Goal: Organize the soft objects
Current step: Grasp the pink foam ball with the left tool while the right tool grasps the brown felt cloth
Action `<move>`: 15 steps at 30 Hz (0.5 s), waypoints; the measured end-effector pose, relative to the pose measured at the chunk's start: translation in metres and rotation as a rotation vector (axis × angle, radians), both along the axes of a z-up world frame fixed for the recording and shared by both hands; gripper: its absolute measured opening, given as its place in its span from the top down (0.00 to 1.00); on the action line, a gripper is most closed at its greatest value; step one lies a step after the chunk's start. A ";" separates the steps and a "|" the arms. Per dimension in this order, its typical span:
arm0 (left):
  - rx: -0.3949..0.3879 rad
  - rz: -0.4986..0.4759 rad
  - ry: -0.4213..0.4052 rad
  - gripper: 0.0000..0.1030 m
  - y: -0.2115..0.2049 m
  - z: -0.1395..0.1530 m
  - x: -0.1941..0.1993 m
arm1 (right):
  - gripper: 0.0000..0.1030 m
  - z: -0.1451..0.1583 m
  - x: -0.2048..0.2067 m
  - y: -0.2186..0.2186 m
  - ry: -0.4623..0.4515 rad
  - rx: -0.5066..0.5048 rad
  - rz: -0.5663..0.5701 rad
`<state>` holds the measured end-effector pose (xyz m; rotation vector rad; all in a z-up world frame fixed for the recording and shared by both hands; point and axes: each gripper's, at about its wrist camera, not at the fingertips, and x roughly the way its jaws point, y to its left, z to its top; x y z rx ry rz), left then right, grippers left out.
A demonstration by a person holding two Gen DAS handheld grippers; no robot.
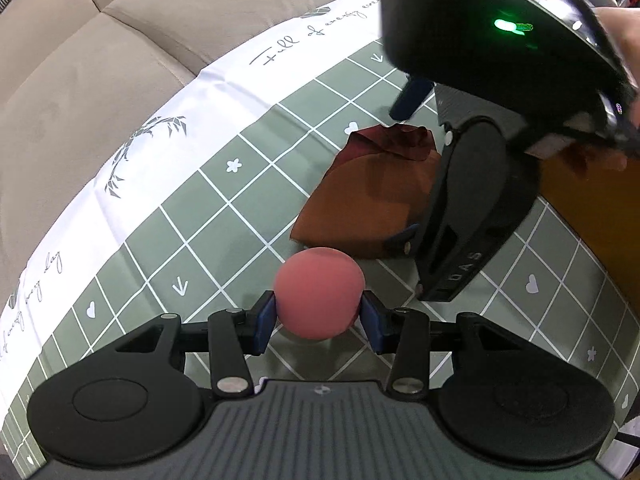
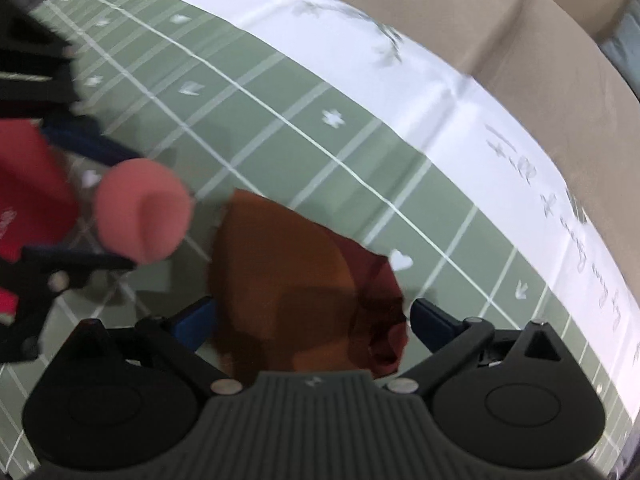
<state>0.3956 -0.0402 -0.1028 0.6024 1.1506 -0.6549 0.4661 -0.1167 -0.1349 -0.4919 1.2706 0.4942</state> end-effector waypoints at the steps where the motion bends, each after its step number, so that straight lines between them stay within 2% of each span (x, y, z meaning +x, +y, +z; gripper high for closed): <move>1: -0.002 -0.002 0.000 0.51 0.000 0.002 -0.002 | 0.03 -0.003 0.003 -0.002 0.023 0.002 -0.023; 6: 0.000 -0.009 0.001 0.51 -0.005 0.000 -0.005 | 0.05 -0.009 0.005 -0.006 0.095 0.057 -0.071; 8: 0.005 -0.012 -0.001 0.51 -0.006 -0.003 -0.005 | 0.08 -0.008 0.000 -0.003 0.078 0.067 -0.058; 12: 0.008 -0.008 0.002 0.51 -0.006 -0.005 -0.005 | 0.21 -0.002 -0.007 -0.001 0.054 0.083 -0.038; 14: 0.014 -0.004 0.002 0.51 -0.006 -0.005 -0.007 | 0.30 0.001 -0.008 -0.002 0.044 0.088 -0.036; 15: 0.017 -0.002 0.003 0.51 -0.006 -0.006 -0.007 | 0.41 0.001 -0.007 -0.003 0.034 0.094 -0.035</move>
